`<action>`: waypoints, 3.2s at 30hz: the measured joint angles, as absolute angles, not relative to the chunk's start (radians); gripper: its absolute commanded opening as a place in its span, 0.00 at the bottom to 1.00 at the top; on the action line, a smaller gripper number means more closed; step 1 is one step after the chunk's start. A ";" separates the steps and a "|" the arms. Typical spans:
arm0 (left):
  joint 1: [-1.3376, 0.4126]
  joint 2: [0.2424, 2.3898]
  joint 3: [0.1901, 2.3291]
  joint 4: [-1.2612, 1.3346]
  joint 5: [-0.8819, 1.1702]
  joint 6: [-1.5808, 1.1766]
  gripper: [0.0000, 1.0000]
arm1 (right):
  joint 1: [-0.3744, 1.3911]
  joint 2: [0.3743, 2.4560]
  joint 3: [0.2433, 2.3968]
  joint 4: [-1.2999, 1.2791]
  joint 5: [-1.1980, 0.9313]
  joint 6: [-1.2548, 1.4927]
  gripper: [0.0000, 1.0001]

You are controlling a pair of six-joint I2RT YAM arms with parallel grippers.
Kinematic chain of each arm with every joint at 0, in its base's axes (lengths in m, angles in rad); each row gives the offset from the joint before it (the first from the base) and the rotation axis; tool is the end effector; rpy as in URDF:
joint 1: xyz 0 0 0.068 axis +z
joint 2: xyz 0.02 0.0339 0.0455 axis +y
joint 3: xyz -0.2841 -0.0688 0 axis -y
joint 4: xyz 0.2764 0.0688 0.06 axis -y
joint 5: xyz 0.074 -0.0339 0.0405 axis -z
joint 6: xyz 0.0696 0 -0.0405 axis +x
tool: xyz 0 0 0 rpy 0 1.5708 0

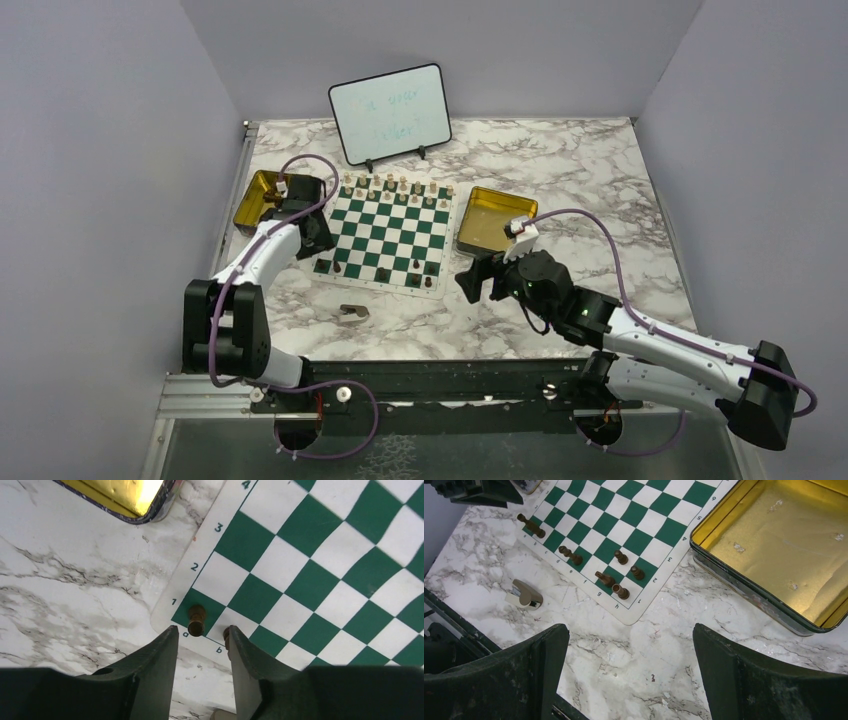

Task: Set up the chess pieces on the board
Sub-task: Place the chess piece on the chessboard, then pick up the chess piece from the storage box.

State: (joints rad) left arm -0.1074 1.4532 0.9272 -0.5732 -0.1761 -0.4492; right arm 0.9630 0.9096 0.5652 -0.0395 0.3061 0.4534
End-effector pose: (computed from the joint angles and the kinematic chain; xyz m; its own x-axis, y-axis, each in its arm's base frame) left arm 0.3200 -0.0222 0.1818 -0.8093 -0.3428 -0.4770 -0.3608 0.9309 -0.0567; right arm 0.1635 0.1983 0.2483 -0.4652 0.0626 -0.8830 -0.4665 0.8304 0.3047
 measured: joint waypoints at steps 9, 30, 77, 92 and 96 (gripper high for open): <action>-0.107 1.415 1.064 -0.575 -0.210 -0.428 0.58 | 0.963 0.924 0.565 -0.043 0.305 0.453 1.00; 0.118 1.679 1.293 -0.466 -0.243 -0.388 0.34 | 0.963 0.955 0.565 -0.031 0.305 0.433 1.00; 0.201 2.146 1.597 -0.398 -0.240 -0.390 0.34 | 0.963 1.083 0.575 0.036 0.302 0.372 1.00; 0.203 2.131 1.597 -0.419 -0.205 -0.396 0.20 | 0.963 1.083 0.585 0.037 0.300 0.374 1.00; 0.203 2.102 1.593 -0.440 -0.184 -0.400 0.19 | 0.963 1.083 0.585 0.037 0.297 0.377 1.00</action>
State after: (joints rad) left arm 0.2031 2.1017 1.5932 -0.4397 -0.1841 -0.3996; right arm 0.9630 1.0828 0.5854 0.0372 0.2970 0.3775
